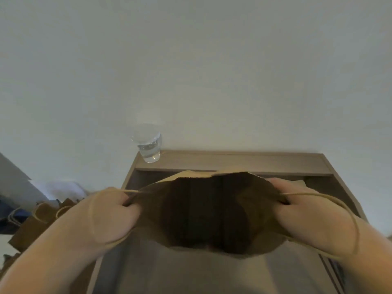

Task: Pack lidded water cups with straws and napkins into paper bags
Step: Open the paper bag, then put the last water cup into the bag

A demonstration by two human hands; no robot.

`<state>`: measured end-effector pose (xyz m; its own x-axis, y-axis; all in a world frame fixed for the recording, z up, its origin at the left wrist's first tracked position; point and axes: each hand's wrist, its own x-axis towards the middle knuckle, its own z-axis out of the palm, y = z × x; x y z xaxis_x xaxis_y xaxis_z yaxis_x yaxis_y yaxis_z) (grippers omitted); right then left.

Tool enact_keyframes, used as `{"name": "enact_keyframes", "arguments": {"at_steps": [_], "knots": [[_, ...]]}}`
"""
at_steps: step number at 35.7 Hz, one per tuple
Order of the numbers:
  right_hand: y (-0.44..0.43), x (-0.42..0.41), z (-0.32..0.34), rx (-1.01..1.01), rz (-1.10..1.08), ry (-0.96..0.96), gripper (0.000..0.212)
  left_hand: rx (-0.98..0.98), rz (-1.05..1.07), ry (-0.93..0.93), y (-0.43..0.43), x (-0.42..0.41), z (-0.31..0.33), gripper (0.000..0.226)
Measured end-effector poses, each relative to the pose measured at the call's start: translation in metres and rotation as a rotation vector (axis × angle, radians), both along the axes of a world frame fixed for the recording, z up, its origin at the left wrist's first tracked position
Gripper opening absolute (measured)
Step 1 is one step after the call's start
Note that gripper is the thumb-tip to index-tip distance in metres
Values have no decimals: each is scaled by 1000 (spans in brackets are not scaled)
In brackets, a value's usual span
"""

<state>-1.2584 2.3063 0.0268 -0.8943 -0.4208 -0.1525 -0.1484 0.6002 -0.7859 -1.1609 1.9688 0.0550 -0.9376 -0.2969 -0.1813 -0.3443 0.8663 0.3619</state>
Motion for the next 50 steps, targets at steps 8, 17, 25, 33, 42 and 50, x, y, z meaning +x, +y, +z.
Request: {"name": "enact_keyframes", "arguments": {"at_steps": [8,17,25,33,42,50], "knots": [[-75,4,-7,81,435,-191,86,707,-115,-6,-43,4,-22,52],[-133,-82,64,50,615,-250,33,849,29,-33,-48,4,-50,46],[-311,-151,34,338,155,193,97,720,157,-31,-38,6,-63,29],[-359,-178,-2,512,86,271,99,727,195,-14,-37,13,-73,29],[-291,-122,63,501,174,305,108,735,208,-23,-22,7,-77,39],[-160,-24,150,307,233,333,86,751,129,11,17,-21,-65,27]]}}
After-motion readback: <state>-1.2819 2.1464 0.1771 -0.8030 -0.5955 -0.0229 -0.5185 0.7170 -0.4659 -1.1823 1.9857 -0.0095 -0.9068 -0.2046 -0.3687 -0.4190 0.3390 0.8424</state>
